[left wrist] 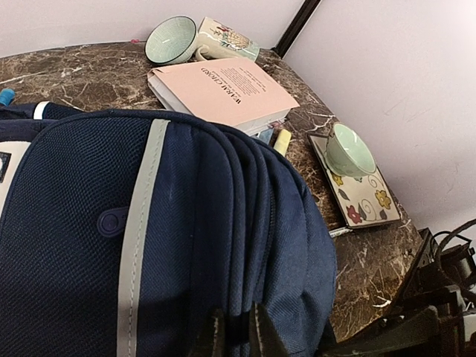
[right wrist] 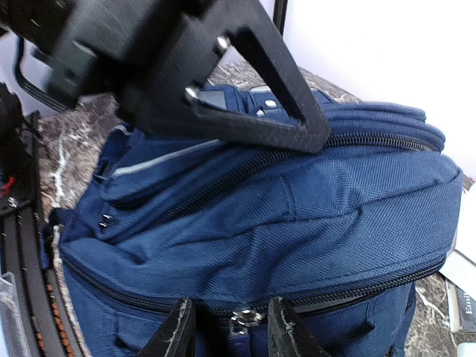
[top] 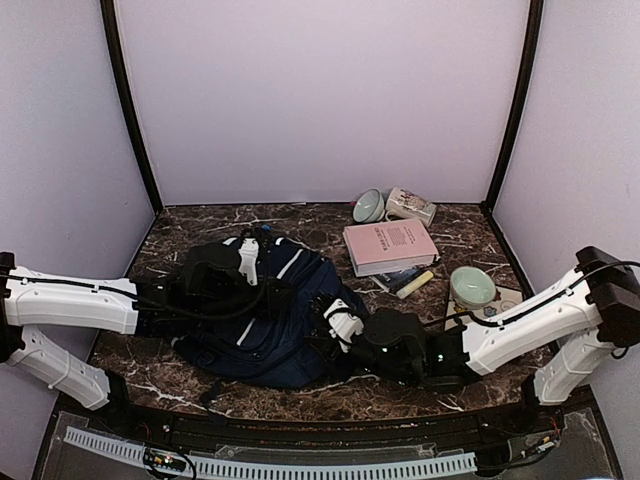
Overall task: Pack the student bag
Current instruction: Grab the largest pocket of the student bag.
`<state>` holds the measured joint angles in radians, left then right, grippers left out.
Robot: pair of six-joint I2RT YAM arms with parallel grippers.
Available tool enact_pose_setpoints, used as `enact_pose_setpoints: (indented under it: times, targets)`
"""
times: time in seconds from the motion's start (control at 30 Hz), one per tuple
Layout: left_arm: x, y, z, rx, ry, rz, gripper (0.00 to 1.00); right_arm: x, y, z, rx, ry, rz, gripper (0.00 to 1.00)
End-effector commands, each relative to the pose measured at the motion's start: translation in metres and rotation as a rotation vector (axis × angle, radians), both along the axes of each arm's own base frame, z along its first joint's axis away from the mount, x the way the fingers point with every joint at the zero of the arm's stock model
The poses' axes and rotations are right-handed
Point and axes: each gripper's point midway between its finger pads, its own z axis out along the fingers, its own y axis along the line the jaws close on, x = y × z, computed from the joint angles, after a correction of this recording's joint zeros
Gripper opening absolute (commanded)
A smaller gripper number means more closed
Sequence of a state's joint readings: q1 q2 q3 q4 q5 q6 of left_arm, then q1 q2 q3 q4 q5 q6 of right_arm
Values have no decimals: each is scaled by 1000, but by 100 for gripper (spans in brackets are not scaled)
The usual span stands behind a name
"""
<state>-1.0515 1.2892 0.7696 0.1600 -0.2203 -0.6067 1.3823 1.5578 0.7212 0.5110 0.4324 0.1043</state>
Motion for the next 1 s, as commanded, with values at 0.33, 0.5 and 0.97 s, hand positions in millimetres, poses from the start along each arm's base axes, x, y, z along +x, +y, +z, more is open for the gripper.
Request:
enact_pose_setpoints:
  times: [0.33,0.5,0.97]
  targets:
    - [5,-10,56,-155,-105,-5,0,1,-20,-26,-37,108,-27,38]
    - [3,-12,59,-160,-109,-21,0,-5,-10,-43,-62,178,33,38]
    - [-3,-11,60,-148,-120,-57,0,5,1,-51,-88,201,37,2]
